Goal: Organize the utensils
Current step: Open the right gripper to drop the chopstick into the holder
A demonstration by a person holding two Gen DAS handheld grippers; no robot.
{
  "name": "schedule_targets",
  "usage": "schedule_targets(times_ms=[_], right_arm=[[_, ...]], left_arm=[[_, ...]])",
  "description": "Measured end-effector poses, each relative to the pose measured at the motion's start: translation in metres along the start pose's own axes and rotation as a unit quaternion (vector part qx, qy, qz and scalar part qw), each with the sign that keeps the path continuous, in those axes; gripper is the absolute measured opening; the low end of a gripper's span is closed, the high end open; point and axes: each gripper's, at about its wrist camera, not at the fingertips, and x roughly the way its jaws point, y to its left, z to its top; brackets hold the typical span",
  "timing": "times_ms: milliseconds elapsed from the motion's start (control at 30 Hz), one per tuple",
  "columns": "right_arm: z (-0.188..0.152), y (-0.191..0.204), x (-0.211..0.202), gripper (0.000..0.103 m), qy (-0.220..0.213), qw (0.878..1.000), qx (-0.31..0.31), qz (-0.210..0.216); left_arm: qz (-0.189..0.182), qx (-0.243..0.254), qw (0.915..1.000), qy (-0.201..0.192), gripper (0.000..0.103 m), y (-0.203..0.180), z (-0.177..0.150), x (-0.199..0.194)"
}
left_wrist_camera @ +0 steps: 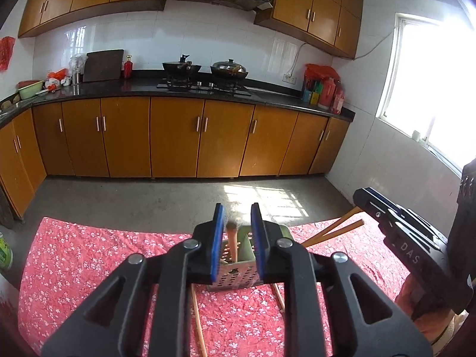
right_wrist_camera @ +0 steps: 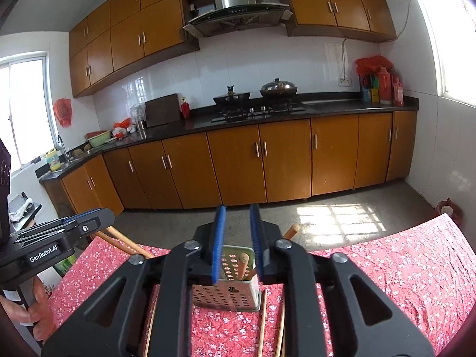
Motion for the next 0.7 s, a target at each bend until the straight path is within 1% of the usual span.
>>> schedule_targets(times_ms=[67, 100, 133, 167, 200, 267, 333, 367, 433, 467, 533, 600, 667, 700], right_arm=[[0.002, -0.001, -0.011, 0.026, -0.015, 1.0, -0.002, -0.004], [0.003, -0.001, -0.019, 0.028, -0.025, 1.0, -0.004, -0.008], [0.004, -0.003, -0.025, 0.032, -0.033, 0.999, -0.005, -0.011], [0.004, -0.005, -0.035, 0.036, -0.045, 0.999, -0.004, -0.017], [0.003, -0.008, -0.046, 0.037, -0.055, 0.998, -0.003, -0.024], [-0.004, -0.015, -0.062, 0.044, -0.066, 0.997, -0.004, -0.039], [-0.018, -0.023, -0.073, 0.049, -0.065, 0.996, -0.008, -0.06], [-0.025, -0.028, -0.074, 0.05, -0.059, 0.996, -0.009, -0.07], [-0.046, -0.041, -0.07, 0.05, -0.032, 0.995, -0.009, -0.093], [-0.061, -0.05, -0.063, 0.05, -0.006, 0.995, -0.002, -0.104], [-0.093, -0.068, -0.045, 0.049, 0.048, 0.991, 0.02, -0.121], [-0.123, -0.08, -0.027, 0.039, 0.093, 0.987, 0.04, -0.125], [-0.15, -0.084, -0.009, 0.028, 0.139, 0.982, 0.049, -0.115], [-0.161, -0.085, -0.001, 0.024, 0.159, 0.98, 0.056, -0.104]], left_arm=[[0.001, -0.005, 0.9999, -0.01, 0.025, 0.003, 0.0, -0.012], [0.002, -0.007, 0.9999, -0.014, 0.03, 0.004, 0.0, -0.018], [0.002, -0.011, 0.9997, -0.023, 0.033, 0.007, 0.0, -0.028], [0.003, -0.011, 0.9996, -0.028, 0.034, 0.009, -0.001, -0.034], [0.006, -0.011, 0.9993, -0.034, 0.034, 0.012, -0.004, -0.045], [0.015, -0.005, 0.9991, -0.039, 0.038, 0.017, -0.012, -0.059], [0.041, 0.01, 0.9983, -0.04, 0.048, 0.024, -0.028, -0.071], [0.06, 0.021, 0.9974, -0.035, 0.05, 0.028, -0.039, -0.074], [0.105, 0.045, 0.9934, -0.013, 0.052, 0.037, -0.066, -0.071], [0.12, 0.051, 0.9915, 0.001, 0.053, 0.043, -0.079, -0.067], [0.145, 0.054, 0.9872, 0.04, 0.055, 0.058, -0.107, -0.052], [0.16, 0.04, 0.9826, 0.085, 0.055, 0.076, -0.139, -0.033], [0.159, 0.015, 0.9808, 0.112, 0.055, 0.09, -0.162, -0.019], [0.16, 0.005, 0.9797, 0.121, 0.055, 0.095, -0.171, -0.014]])
